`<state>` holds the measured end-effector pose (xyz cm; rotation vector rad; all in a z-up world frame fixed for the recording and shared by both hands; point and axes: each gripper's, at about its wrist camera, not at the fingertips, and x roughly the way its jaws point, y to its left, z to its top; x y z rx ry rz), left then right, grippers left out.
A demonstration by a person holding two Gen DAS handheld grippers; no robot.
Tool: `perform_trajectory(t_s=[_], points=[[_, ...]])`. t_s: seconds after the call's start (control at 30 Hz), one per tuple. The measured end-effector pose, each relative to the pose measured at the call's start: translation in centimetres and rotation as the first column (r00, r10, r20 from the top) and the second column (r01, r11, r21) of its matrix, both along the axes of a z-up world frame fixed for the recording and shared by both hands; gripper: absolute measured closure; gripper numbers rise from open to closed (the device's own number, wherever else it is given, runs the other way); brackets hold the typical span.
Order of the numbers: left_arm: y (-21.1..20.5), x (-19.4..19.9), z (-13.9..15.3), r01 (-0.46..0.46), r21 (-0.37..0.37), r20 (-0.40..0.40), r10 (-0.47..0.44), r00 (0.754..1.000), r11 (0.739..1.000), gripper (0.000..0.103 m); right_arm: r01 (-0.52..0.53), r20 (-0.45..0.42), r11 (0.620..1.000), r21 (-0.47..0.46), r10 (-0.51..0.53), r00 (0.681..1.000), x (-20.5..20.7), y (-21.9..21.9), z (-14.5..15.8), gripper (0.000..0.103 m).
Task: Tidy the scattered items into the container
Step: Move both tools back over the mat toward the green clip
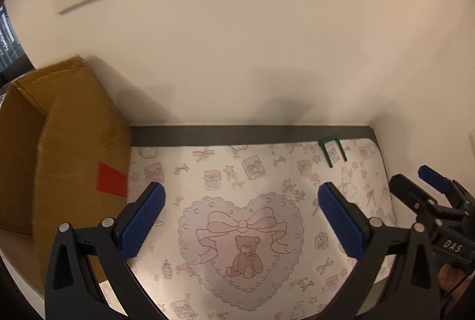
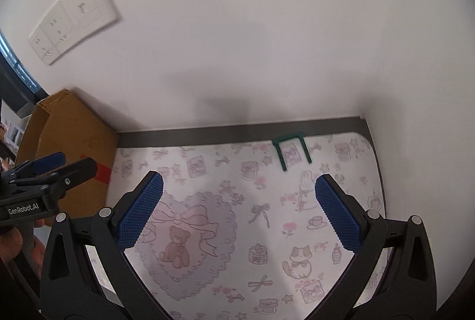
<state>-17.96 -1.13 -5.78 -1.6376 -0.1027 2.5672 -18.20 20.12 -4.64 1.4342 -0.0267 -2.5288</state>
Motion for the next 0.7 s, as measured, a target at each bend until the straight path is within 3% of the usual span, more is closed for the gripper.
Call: perform_trajectory(t_s=[0.4,0.7], points=[[7.0,-2.2,-6.2,0.084,0.025,0.082,-0.086,0.993,0.996,0.0,0.026,0.14,1.0,0.012,-0.028,0.99,-2.6,4.8,-6.7,0.0],[10.3,-5.4,-11.8,0.08,0.051,0.16,-0.087,0.983,0.996,0.0,0.036,0.207,0.997,0.066,-0.049,0.977,-6.9,7.4,-11.7,0.018]])
